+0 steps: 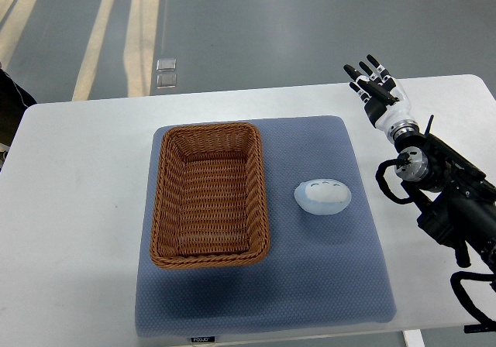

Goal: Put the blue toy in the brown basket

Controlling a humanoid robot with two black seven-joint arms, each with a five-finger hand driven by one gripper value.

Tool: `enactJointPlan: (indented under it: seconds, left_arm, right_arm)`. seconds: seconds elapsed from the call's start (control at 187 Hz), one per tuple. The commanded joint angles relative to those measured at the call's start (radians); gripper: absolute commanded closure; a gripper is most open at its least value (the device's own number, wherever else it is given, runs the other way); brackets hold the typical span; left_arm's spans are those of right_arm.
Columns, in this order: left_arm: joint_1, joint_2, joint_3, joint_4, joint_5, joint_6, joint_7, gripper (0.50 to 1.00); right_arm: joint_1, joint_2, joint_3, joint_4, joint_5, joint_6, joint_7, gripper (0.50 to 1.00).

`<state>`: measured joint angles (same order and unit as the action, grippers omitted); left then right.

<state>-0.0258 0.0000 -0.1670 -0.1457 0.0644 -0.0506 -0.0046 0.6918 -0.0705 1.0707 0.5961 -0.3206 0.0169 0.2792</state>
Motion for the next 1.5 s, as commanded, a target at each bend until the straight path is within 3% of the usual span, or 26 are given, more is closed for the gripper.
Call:
enactJointPlan:
  seconds: [0.0, 1.494]
  left_arm:
    - [0.001, 0.000, 0.000, 0.000, 0.000, 0.000, 0.001, 0.500]
    - [0.001, 0.000, 0.004, 0.009, 0.000, 0.000, 0.001, 0.500]
  right_arm:
    - [0.000, 0.000, 0.000, 0.001, 0.000, 0.000, 0.000, 0.589]
    - [0.006, -0.034, -0.018, 0.034, 0.002, -0.008, -0.009, 0.589]
